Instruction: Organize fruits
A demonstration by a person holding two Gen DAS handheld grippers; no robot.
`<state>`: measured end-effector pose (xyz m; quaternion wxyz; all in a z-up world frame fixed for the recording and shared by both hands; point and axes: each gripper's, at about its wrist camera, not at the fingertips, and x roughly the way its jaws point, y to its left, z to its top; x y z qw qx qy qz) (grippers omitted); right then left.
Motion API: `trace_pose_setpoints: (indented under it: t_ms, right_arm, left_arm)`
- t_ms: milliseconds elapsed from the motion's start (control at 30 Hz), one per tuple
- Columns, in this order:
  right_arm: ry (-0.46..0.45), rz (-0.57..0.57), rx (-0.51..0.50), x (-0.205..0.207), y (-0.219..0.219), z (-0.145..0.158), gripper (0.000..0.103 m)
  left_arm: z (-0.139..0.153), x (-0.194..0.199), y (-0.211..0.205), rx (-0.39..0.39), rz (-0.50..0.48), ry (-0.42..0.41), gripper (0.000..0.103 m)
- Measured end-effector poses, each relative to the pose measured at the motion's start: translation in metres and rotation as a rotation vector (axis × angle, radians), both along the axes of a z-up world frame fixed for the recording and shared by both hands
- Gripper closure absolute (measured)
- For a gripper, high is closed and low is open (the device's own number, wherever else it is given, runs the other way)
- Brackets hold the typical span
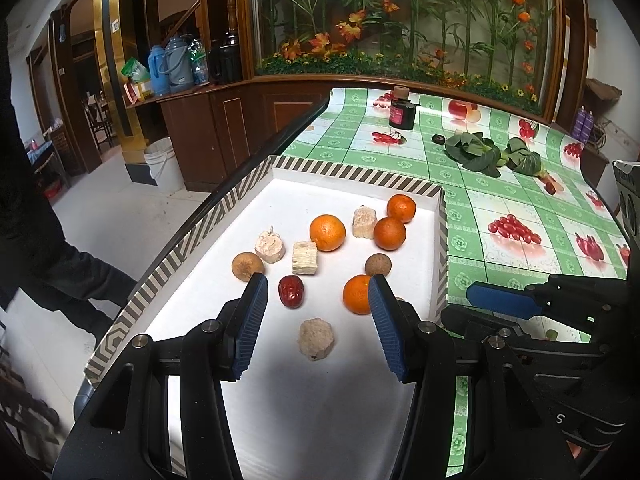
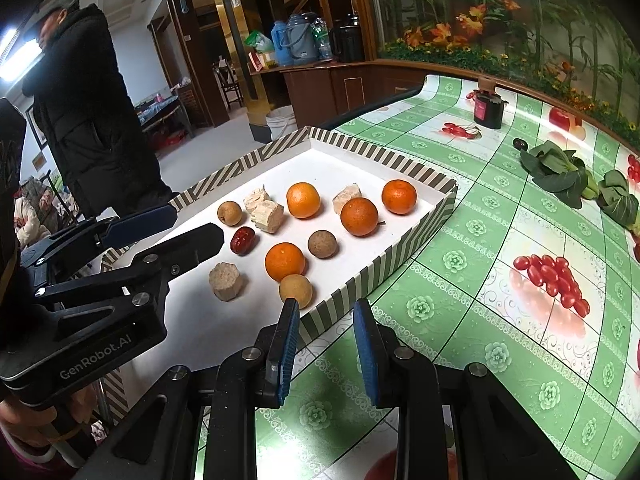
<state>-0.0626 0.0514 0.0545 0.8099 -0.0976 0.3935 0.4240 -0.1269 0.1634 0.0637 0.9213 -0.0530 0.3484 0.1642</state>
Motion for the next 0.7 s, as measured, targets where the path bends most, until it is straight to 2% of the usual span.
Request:
trace_pose_setpoints:
  t_ms: [433,567,700]
  right_arm:
    - [0.000,0.006,-0.005,-0.0005,0.0029,-0.0002,0.076]
    - [0.001,0.006,-0.002,-0.0010,0.0022,-0.0010,0.076]
    - [0.002,0.002,-0.005,0.0000,0.0007,-0.0018,0.076]
  left_arm:
    - [0.0014,0.0000,0.0065,-0.004,0.010,-0.011,0.051]
    - [0.0024,-0.0015,0.0037,0.025,0.013,-0.024,0.051]
    - [0.0036,0.0005,0.0004,0.020,0.003,-0.016,0.051]
